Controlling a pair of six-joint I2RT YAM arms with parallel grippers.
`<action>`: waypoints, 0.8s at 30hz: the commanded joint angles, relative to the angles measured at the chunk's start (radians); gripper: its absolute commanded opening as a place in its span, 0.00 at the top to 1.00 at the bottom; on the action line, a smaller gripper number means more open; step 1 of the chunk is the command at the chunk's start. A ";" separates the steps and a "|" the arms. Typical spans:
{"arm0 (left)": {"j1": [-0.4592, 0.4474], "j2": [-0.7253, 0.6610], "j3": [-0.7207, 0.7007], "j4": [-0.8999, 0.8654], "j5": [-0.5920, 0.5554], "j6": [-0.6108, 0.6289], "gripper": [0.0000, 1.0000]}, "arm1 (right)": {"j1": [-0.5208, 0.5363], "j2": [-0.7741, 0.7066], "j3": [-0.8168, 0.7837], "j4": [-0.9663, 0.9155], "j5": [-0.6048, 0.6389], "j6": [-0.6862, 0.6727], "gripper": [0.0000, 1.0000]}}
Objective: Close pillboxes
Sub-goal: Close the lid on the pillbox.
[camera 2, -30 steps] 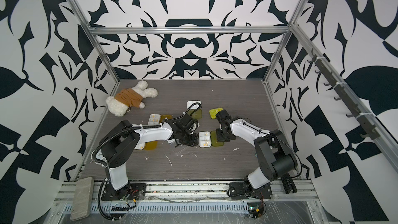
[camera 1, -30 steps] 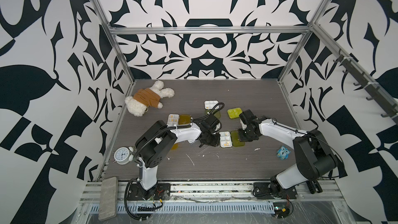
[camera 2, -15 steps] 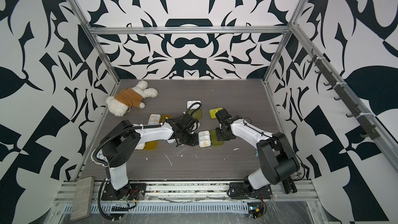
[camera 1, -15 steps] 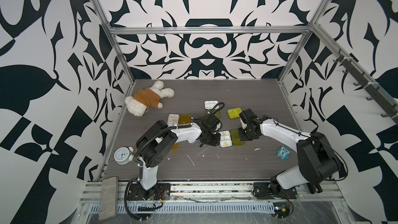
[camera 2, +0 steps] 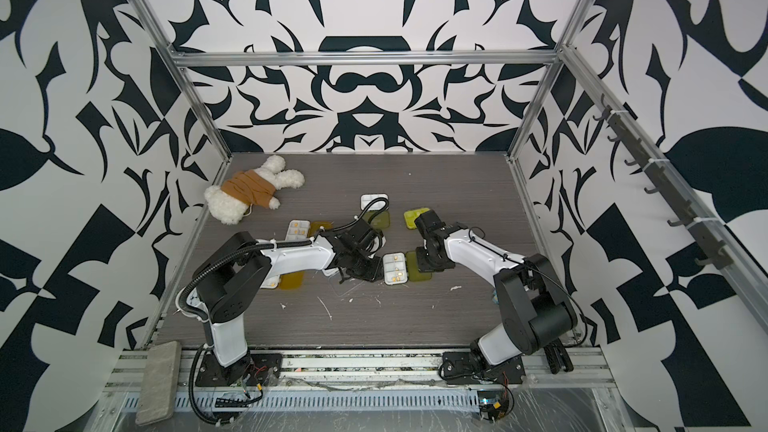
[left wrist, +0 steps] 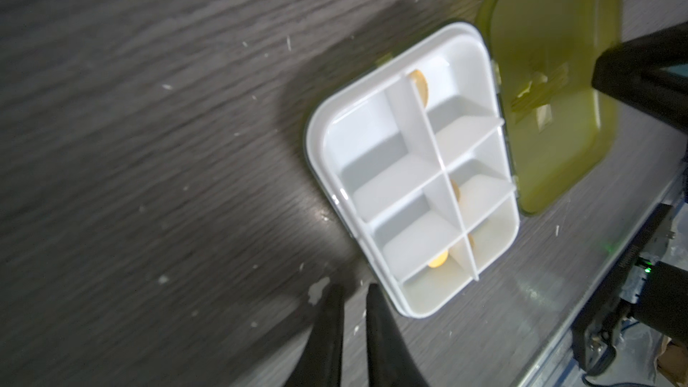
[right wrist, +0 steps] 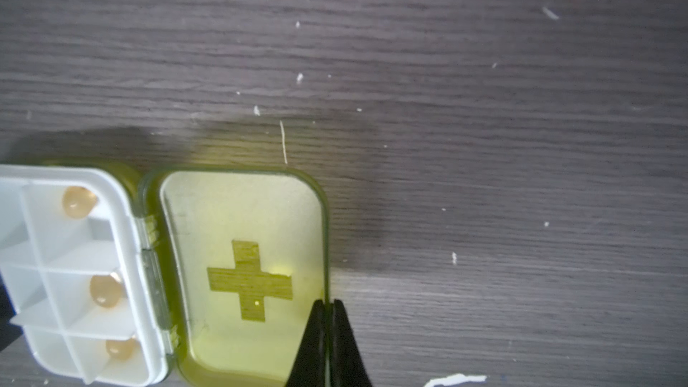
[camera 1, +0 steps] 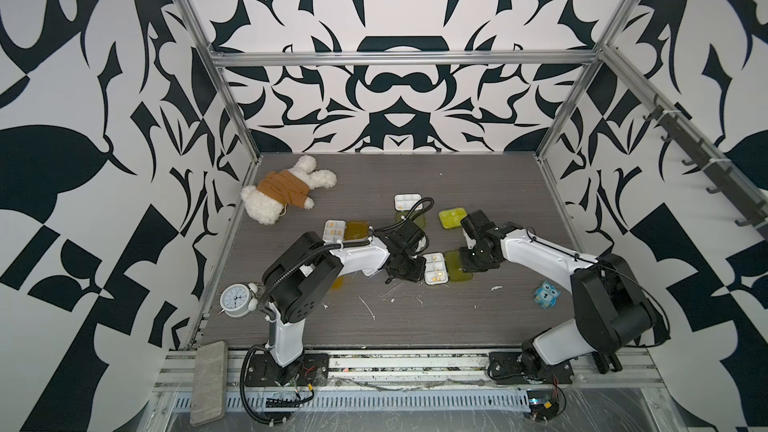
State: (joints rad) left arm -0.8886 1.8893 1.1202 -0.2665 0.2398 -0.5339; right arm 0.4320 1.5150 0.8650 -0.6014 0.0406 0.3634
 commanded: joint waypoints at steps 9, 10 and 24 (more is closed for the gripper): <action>-0.013 0.011 0.028 -0.029 -0.002 -0.001 0.83 | 0.007 -0.025 0.025 0.003 -0.032 -0.003 0.89; -0.013 0.013 0.029 -0.028 -0.002 0.000 0.83 | 0.008 -0.030 0.022 0.007 -0.044 -0.002 0.88; -0.015 0.019 0.030 -0.037 -0.010 0.005 0.83 | 0.007 -0.079 0.021 0.024 -0.121 0.003 0.84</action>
State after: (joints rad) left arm -0.8928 1.8893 1.1263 -0.2829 0.2356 -0.5331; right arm 0.4316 1.4807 0.8650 -0.5938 -0.0040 0.3637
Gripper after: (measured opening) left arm 0.166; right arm 0.156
